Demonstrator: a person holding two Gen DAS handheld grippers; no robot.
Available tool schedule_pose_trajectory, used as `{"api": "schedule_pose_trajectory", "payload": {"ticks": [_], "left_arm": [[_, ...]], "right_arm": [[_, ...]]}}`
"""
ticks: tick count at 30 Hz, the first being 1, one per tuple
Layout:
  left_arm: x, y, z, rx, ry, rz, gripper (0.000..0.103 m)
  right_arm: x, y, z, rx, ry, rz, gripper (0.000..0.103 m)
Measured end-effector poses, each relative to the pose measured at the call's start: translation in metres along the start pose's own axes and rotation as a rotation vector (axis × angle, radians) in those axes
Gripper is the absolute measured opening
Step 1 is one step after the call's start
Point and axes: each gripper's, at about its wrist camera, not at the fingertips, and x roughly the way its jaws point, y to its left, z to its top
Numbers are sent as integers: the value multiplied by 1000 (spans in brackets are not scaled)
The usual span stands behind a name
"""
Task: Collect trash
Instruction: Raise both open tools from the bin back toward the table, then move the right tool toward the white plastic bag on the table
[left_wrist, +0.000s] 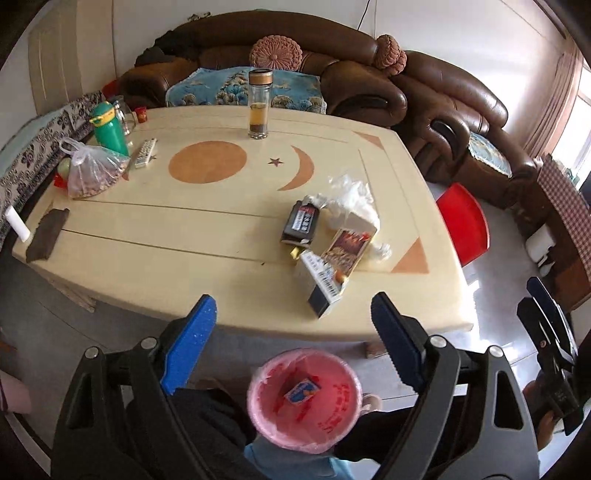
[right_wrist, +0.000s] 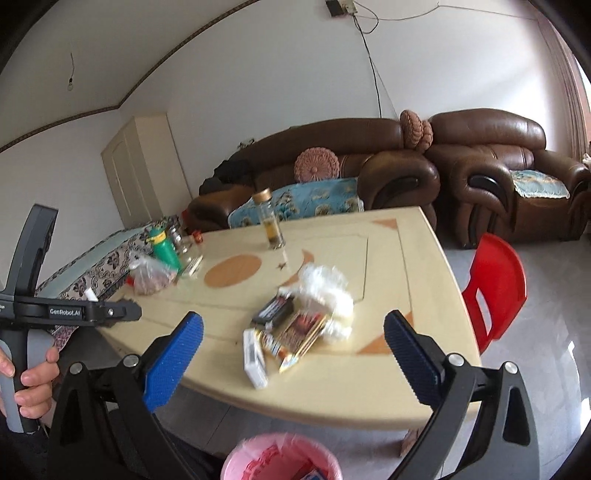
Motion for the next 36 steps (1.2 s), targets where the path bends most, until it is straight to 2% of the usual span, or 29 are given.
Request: {"api": "schedule_pose_trajectory", "payload": {"ticks": [6,12,19,25,36], "left_arm": [[12,-19,20,-18,40,-28,84],[20,-32,37,-15,45,-15,84],[46,-33,52,-44,92,12,84],[76,-35,56,-47,147,34,84],[126,-31,55,-73,242,59,84]], "right_arm": [[21,-18,36,-19,-2,-5,96],[49,-32,67,-21,13,17,96],[90,-37,99,-33,38,46,96],[132,-34,107,-56,82,74,96],[189,-43,98,-46,156,100,96]]}}
